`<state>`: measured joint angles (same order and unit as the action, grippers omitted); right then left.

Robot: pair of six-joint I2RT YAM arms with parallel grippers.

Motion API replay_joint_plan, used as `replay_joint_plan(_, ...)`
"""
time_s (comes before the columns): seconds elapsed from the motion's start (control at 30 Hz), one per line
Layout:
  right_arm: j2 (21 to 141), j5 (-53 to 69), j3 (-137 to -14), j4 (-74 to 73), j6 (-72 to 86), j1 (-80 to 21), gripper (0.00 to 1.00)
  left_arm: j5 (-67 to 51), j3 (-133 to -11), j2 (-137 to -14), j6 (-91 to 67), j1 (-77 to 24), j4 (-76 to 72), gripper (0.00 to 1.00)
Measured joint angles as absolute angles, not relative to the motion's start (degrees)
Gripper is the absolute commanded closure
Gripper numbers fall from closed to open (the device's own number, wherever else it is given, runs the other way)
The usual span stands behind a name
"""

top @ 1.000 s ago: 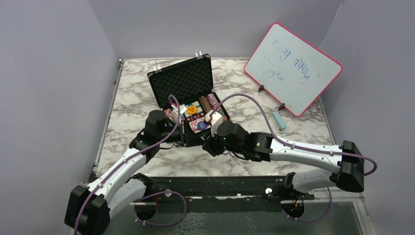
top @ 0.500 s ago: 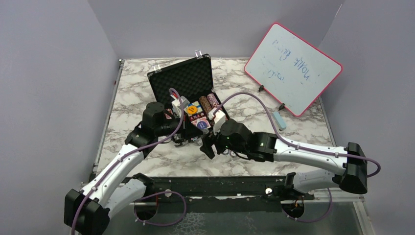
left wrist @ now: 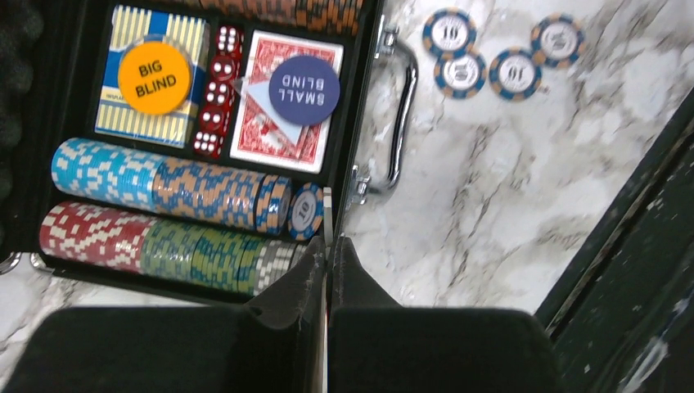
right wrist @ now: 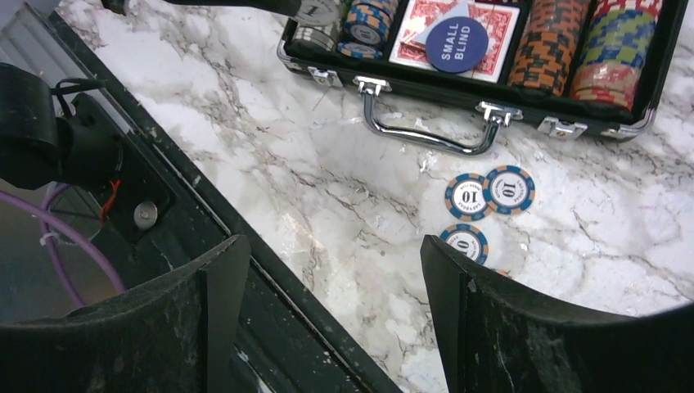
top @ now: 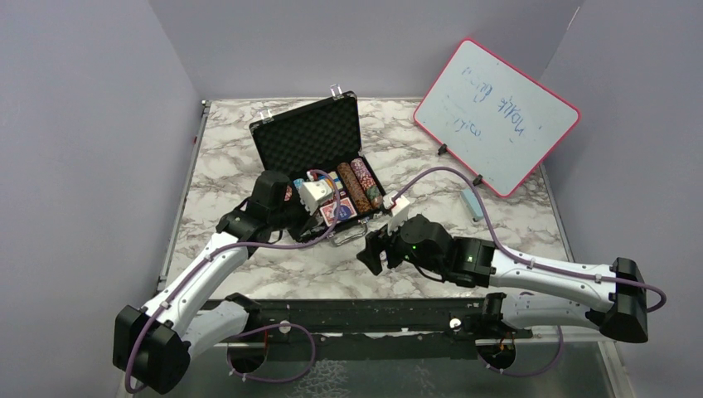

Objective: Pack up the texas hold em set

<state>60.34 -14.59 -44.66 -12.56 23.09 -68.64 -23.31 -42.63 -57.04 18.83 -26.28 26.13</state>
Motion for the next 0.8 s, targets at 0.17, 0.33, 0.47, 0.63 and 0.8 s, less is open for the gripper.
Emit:
replay_joint_plan(0.17, 60.6, -14.59, -43.75, -12.71, 24.99, -68.66, 0.21, -20.86, -42.63, -57.47, 24.32, -26.28, 30.02, 1.0)
replay_joint_plan(0.33, 61.34, -14.59, -43.75, -12.78, 25.67, -68.66, 0.21, -20.43, -42.74, -59.75, 27.38, -26.28, 33.01, 1.0)
replay_joint_plan(0.47, 61.41, -14.61, -43.75, -12.8, 25.74, -68.64, 0.21, -19.86, -43.75, -62.65, 28.73, -26.28, 34.98, 1.0)
replay_joint_plan(0.63, 61.47, -14.63, -43.75, -12.84, 25.74, -68.64, 0.21, -17.98, -43.81, -65.28, 29.63, -26.28, 36.23, 1.0)
replay_joint_plan(0.8, 61.47, -14.72, -43.75, -12.88, 25.76, -68.64, 0.21, -15.46, -43.83, -65.41, 29.71, -26.28, 36.16, 1.0)
